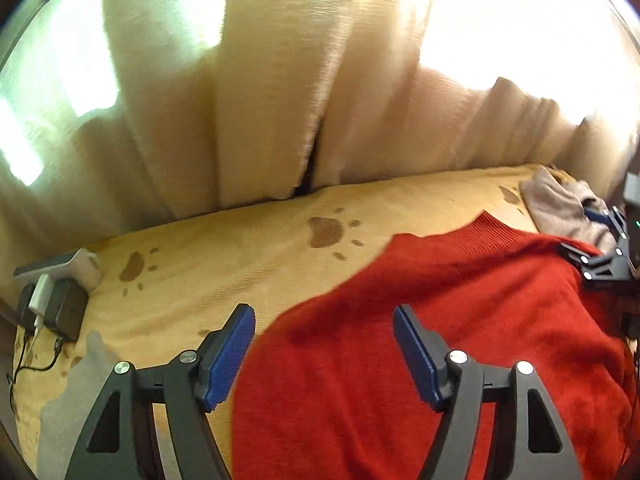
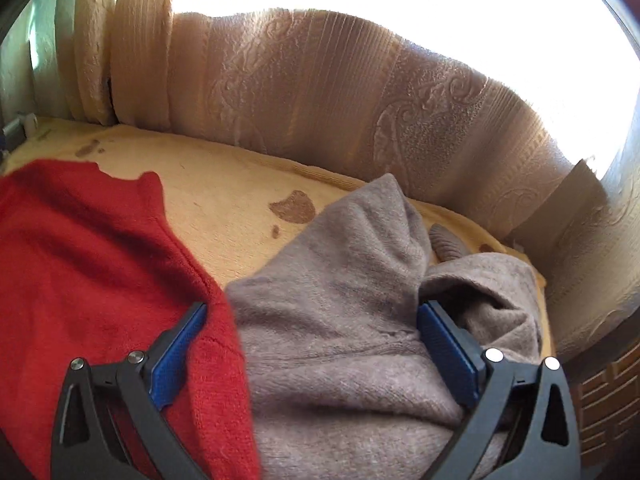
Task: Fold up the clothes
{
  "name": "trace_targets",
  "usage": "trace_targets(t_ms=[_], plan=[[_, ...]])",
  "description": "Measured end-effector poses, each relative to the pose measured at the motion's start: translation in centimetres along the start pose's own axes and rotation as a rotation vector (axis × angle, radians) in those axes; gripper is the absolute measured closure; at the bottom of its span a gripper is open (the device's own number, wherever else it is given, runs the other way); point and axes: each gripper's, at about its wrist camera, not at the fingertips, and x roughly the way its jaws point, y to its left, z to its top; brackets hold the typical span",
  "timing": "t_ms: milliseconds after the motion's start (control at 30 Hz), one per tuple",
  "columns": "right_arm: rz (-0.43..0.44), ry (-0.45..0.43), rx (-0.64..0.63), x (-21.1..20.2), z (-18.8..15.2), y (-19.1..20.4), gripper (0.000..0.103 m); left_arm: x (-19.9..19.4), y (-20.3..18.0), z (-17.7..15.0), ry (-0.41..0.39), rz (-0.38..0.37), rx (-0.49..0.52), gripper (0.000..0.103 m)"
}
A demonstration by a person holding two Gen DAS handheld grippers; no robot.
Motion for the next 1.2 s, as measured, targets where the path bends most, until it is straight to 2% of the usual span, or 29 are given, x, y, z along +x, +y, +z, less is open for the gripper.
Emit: trace_targets(t_ms=[67, 167, 233, 300, 433, 533, 633, 767, 800, 967, 1100, 1200], plan=[[-0.017, 0.011, 0.01, 0.8, 0.1, -0.9, 0.001, 1.9, -1.5, -0.2, 0.04, 0.003, 0.045, 0.03], [-0.012, 0.04, 0.059, 2.4, 0.5, -3.3, 0.001, 4.9, -1.8, -0.7, 0.109, 0.056, 0.03, 0.03], [0.001, 0.056, 0.081, 3.2, 1.0, -4.7, 0.001, 6.0, -0.6, -1.0, 0.113, 0.04, -0.04, 0.023], [-0.006, 0.056, 0.065, 3.8, 1.4, -4.9, 0.001, 6.1, 0.3, -0.8, 0.104, 0.022, -0.099, 0.023], [0.031, 0.064, 0.053, 3.8, 1.6, -4.7, 0.0, 5.2, 0.1, -0.7, 0.102, 0.026, -0.084, 0.023], [0.068, 0.041, 0.075, 1.8, 1.1, -5.0, 0.0, 3.1, 0.5, -1.2, 0.066, 0.002, -0.086, 0.023], [0.066, -0.037, 0.062, -2.5, 0.4, -4.5, 0.0, -0.3, 1.8, -2.3, 0.015, -0.012, -0.098, 0.023], [-0.002, -0.159, -0.061, -9.0, -0.7, -2.0, 0.0, -6.0, 3.6, -4.8, -0.05, -0.012, -0.123, 0.023], [0.004, -0.179, -0.082, -10.6, -1.3, -1.4, 0.0, -7.4, 4.1, -5.8, -0.063, -0.008, -0.129, 0.023], [0.066, -0.272, -0.209, -17.3, -5.2, 3.0, 0.0, -14.2, 6.1, -11.9, -0.102, 0.029, -0.137, 0.023], [0.105, -0.307, -0.361, -20.8, -8.4, 9.0, 0.0, -17.9, 6.7, -17.9, -0.062, 0.034, -0.148, 0.023], [0.169, -0.335, -0.456, -22.4, -10.5, 13.9, 0.0, -19.9, 6.5, -22.5, -0.034, 0.009, -0.165, 0.023]])
